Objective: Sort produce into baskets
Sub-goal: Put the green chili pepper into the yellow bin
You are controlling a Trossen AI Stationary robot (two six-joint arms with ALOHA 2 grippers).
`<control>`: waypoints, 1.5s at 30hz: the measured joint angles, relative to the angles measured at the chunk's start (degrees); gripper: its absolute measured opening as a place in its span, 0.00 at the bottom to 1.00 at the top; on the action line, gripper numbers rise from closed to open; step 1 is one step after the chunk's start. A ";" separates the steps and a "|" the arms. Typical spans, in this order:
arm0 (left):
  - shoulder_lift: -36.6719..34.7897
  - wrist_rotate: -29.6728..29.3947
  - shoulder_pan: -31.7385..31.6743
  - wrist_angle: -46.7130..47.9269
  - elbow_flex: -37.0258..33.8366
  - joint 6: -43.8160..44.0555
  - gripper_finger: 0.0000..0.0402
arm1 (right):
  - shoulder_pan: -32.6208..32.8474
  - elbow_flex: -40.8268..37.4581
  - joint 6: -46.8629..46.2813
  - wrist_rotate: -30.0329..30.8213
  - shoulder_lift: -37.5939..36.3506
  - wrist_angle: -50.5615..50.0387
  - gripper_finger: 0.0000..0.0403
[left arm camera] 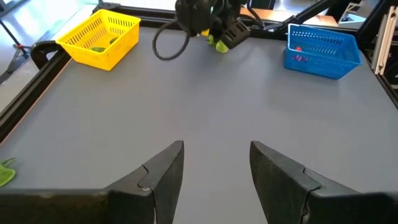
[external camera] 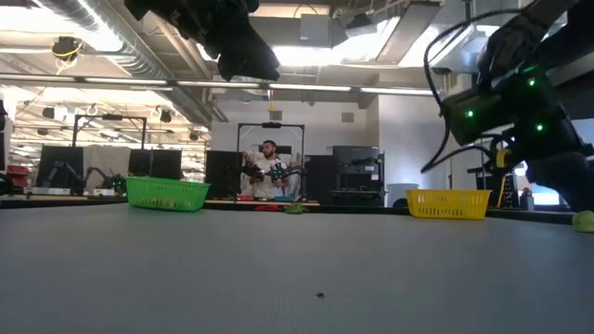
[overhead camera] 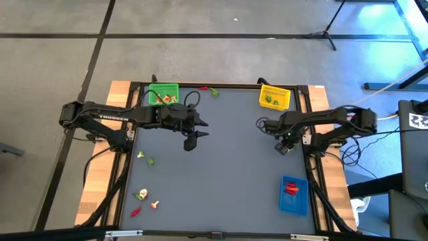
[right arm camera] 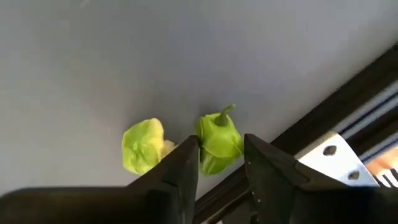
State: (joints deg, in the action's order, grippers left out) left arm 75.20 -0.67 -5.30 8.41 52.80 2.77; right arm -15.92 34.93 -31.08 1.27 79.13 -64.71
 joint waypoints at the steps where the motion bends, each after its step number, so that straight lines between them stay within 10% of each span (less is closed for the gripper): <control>1: 0.00 0.00 0.02 -0.13 0.00 -0.24 0.45 | 0.06 -0.20 0.53 -0.03 0.57 0.53 0.31; 15: -0.04 0.00 0.02 -1.92 0.00 -3.99 0.45 | 0.15 -0.19 1.64 -0.52 2.45 1.29 0.11; 45: -15.34 -1.39 -0.18 -2.16 -11.94 0.36 0.45 | -3.35 16.09 5.94 10.48 -0.64 0.18 0.11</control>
State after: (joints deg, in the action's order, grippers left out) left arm 59.86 -2.06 -5.48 6.25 40.85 3.13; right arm -19.27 51.03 -25.14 11.75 78.50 -64.53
